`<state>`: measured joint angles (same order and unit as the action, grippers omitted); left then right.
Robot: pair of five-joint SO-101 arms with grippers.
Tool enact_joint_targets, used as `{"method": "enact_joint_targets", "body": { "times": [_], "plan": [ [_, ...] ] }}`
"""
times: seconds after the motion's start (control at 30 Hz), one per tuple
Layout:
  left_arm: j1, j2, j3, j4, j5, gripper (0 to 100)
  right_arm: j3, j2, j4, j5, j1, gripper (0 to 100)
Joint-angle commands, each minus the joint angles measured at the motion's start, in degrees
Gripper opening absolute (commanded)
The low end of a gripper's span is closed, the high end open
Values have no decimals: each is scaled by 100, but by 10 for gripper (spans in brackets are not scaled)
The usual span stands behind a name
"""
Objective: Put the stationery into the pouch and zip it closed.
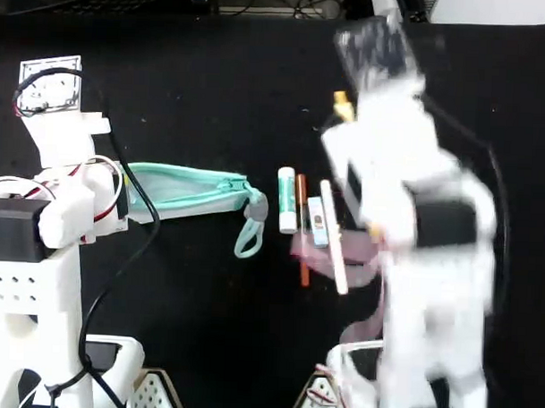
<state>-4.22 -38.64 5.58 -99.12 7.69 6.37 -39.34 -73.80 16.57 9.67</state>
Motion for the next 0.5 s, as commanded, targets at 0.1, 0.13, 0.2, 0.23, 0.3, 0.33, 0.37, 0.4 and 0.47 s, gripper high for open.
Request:
{"method": "enact_joint_targets", "body": {
  "times": [0.1, 0.13, 0.2, 0.23, 0.3, 0.33, 0.37, 0.4, 0.47],
  "plan": [
    [-22, -9, 13, 44, 70, 30, 585, -2176, 1521, -519, 1714, 14],
    [-22, -9, 13, 44, 70, 30, 716, -2334, 1881, -519, 1969, 14],
    [-22, -9, 13, 44, 70, 30, 1007, -2563, 2629, -475, 2453, 14],
    [-22, -9, 13, 44, 70, 30, 1130, -2633, 2963, -466, 2673, 14],
    [-22, -9, 13, 44, 70, 30, 1305, -2695, 3516, -466, 3121, 14],
    [-22, -9, 13, 44, 70, 30, 1358, -2695, 3727, -466, 3332, 14],
    [-22, -9, 13, 44, 79, 30, 1420, -2686, 3921, -475, 3499, 14],
    [-22, -9, 13, 44, 79, 30, 1490, -2686, 4088, -501, 3631, 14],
    [-22, -9, 13, 35, 79, 30, 1719, -2677, 4457, -501, 3807, 14]
  ]
}}
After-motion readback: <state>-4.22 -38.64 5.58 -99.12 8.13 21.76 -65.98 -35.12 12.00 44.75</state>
